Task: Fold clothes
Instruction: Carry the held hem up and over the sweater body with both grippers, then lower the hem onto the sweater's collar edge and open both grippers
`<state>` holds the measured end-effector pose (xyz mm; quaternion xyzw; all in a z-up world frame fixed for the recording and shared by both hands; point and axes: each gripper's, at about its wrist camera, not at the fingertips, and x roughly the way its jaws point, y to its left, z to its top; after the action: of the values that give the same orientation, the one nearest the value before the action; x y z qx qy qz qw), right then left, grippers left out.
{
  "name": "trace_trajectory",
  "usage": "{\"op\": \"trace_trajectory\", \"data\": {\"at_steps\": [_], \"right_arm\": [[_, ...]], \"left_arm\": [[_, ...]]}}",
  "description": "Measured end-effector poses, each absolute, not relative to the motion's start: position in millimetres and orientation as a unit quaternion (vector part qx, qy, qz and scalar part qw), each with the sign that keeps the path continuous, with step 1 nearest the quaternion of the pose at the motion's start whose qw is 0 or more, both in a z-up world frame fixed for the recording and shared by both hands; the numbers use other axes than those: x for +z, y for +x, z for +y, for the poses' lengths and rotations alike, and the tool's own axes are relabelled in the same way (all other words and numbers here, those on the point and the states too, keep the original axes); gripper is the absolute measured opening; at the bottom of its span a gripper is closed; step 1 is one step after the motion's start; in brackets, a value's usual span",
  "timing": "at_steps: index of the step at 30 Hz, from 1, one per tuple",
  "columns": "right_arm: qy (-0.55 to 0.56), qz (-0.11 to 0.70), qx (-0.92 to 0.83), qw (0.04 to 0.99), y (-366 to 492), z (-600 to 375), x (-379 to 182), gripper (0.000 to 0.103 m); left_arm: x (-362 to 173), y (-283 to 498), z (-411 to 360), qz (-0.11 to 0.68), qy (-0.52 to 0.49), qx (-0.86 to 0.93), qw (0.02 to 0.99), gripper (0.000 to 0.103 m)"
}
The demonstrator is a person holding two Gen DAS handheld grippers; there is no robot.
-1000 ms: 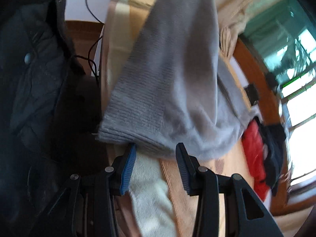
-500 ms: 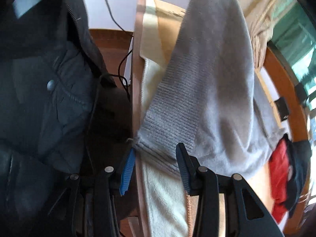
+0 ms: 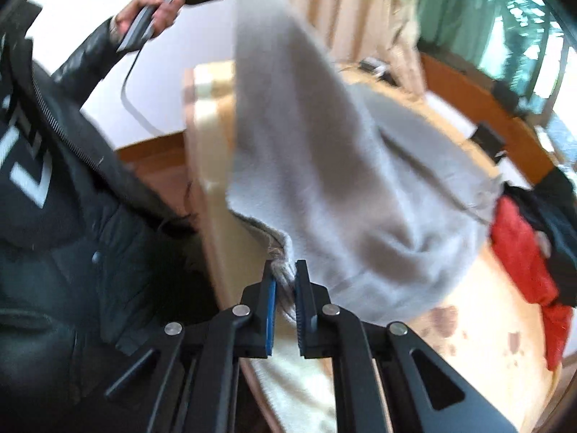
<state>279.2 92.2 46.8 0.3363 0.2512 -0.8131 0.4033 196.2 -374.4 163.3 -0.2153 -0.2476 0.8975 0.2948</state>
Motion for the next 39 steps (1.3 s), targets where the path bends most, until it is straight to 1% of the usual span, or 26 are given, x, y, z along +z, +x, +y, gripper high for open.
{"op": "trace_trajectory", "data": {"at_steps": [3, 11, 18, 26, 34, 39], "right_arm": [[0.302, 0.238, -0.854, 0.35, 279, 110, 66, 0.01], [0.187, 0.218, -0.936, 0.205, 246, 146, 144, 0.01], [0.124, 0.18, -0.966, 0.139, 189, 144, 195, 0.01], [0.097, 0.144, -0.98, 0.095, 154, 148, 209, 0.009], [0.111, 0.121, -0.983, 0.077, 122, 155, 208, 0.009], [0.116, 0.11, -0.985, 0.058, 91, 157, 207, 0.008]], "left_arm": [[166, 198, -375, -0.245, -0.211, 0.9, 0.292, 0.009], [174, 190, -380, -0.251, -0.199, 0.903, 0.286, 0.009], [181, 170, -386, -0.263, -0.187, 0.902, 0.285, 0.009], [184, 150, -387, -0.269, -0.183, 0.899, 0.293, 0.009], [179, 125, -387, -0.284, -0.192, 0.893, 0.291, 0.009], [175, 94, -392, -0.297, -0.2, 0.891, 0.28, 0.009]]}}
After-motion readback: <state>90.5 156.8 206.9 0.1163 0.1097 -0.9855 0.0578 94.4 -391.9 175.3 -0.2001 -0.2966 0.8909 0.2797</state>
